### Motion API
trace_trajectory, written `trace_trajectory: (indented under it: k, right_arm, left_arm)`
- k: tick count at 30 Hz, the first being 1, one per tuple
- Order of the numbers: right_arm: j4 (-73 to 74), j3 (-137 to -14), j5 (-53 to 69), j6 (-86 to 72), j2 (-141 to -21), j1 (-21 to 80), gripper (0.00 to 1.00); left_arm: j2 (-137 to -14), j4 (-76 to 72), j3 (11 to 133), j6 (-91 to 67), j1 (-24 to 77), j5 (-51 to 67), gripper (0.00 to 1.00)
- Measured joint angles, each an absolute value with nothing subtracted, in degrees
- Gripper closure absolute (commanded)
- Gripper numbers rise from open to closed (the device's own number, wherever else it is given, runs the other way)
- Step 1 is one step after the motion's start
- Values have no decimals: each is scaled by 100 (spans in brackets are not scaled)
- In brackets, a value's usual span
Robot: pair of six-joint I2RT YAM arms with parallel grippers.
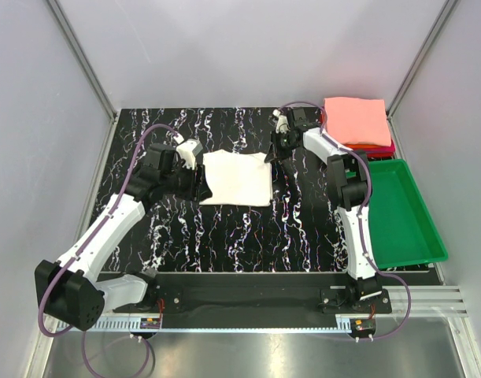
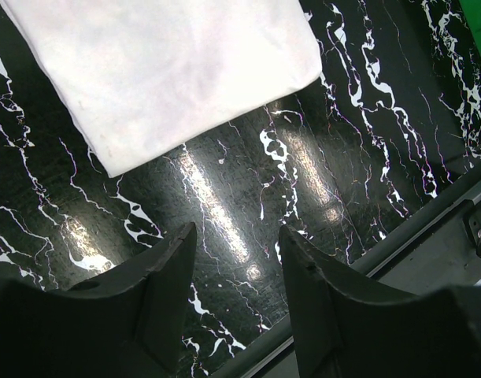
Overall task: Fold and stack the t-shirts
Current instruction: Fold the tshirt, then neatly place the folded tshirt to the corner
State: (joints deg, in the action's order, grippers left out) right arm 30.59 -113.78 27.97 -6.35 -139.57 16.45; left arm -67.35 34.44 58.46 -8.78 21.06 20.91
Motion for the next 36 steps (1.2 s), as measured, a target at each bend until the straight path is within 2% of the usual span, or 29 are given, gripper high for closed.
trace_trajectory:
  k: [5,14,29,36]
  right_arm:
    - [3135,-11238,2816,-495,-13694,1647,100]
    - [3120,-10766,2698,-283,-12512,1664,100]
    - [3389,-10326,1116,904,-10731,1605,100]
    - [3542,-10409,838,1247,-10031,1098,100]
  left_arm:
    - [-6735,3444,5846,-878,2106,2091,49]
    - [-6735,3441,5846,-878,2106,2093,48]
    - [-6735,3444,5760,-878,2106,2097,48]
    - [-6735,3444,5760,-880,2106,2099,47]
